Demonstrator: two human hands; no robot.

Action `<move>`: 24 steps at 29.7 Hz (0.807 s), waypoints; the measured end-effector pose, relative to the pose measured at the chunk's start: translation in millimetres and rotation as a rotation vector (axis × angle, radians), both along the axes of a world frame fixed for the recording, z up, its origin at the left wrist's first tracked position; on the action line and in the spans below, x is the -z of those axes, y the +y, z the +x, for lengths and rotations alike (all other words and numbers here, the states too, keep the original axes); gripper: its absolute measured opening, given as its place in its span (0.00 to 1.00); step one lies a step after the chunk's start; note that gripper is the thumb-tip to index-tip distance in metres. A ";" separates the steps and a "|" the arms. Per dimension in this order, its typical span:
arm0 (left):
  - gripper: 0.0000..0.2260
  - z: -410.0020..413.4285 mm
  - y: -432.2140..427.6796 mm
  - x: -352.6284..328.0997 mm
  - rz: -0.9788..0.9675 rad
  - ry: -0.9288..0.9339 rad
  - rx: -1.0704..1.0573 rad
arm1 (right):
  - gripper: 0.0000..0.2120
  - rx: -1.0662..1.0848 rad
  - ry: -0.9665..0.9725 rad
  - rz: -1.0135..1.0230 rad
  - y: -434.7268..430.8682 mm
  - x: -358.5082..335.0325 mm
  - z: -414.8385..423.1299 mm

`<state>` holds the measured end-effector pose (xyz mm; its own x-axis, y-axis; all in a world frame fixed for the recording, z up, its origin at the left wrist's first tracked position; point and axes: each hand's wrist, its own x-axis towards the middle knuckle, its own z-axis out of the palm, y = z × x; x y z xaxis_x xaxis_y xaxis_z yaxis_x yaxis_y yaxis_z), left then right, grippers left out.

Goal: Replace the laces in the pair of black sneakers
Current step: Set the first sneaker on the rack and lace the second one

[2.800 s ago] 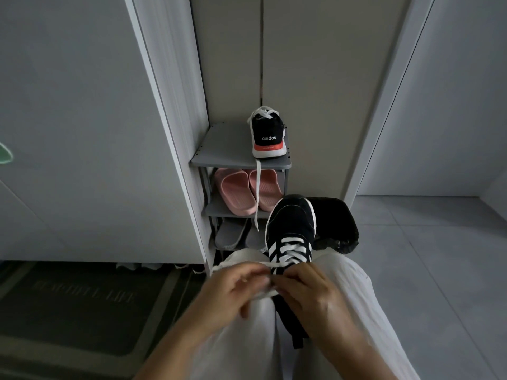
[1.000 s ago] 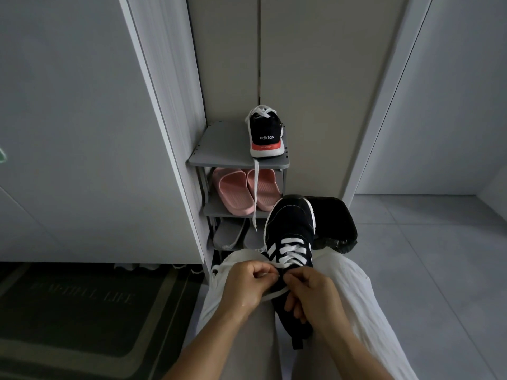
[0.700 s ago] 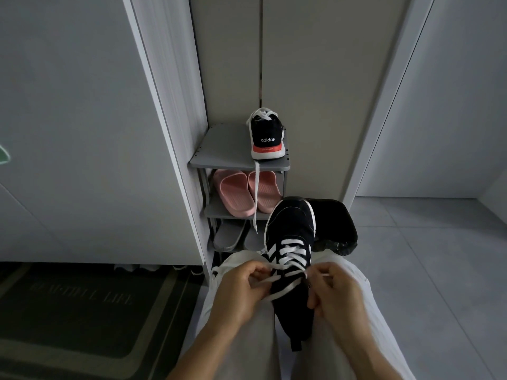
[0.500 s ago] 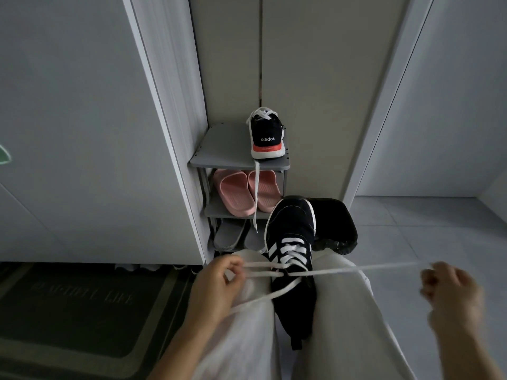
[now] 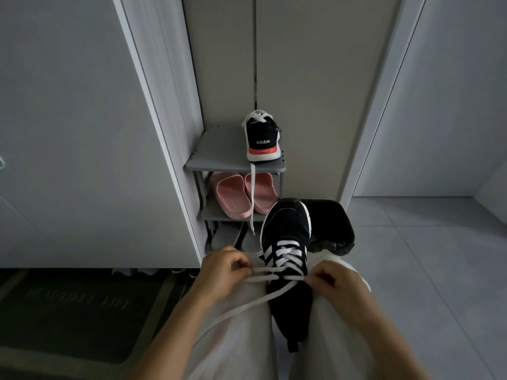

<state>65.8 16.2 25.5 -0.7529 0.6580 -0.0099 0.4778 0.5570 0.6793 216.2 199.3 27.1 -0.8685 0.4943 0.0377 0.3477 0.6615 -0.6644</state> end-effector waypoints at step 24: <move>0.09 28.3 -2.4 20.4 0.684 -0.655 -0.213 | 0.11 0.607 0.017 0.008 73.1 12.5 38.3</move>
